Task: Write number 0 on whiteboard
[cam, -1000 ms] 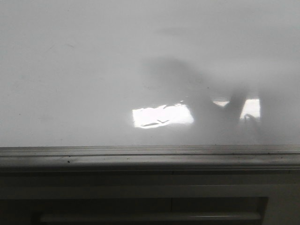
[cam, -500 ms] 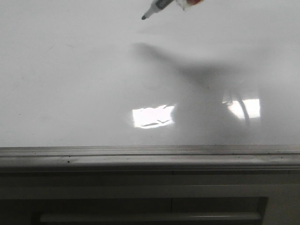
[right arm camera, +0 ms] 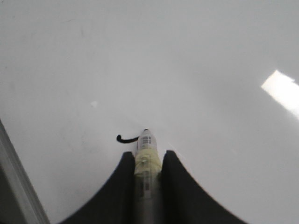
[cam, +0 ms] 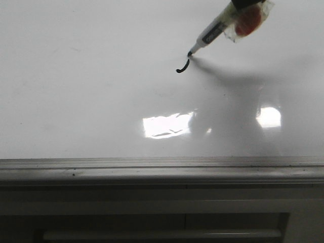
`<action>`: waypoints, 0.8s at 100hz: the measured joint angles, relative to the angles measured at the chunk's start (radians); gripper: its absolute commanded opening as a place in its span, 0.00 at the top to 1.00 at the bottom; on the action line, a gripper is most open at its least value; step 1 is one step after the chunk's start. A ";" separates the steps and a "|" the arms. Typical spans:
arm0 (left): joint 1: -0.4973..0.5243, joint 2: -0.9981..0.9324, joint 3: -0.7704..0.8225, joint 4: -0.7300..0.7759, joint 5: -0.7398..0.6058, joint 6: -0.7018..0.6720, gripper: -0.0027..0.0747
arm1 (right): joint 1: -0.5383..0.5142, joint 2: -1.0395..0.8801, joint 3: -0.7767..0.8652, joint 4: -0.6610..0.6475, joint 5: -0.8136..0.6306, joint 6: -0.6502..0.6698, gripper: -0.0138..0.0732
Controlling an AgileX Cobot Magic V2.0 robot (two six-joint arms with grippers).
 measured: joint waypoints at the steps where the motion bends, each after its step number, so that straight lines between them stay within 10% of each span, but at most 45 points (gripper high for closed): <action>1: 0.000 0.000 0.000 0.000 0.000 0.000 0.99 | 0.000 0.000 -0.002 0.000 -0.005 0.000 0.90; 80: 0.000 0.000 0.002 0.000 0.002 -0.002 0.99 | 0.025 0.059 -0.018 0.008 0.026 0.009 0.90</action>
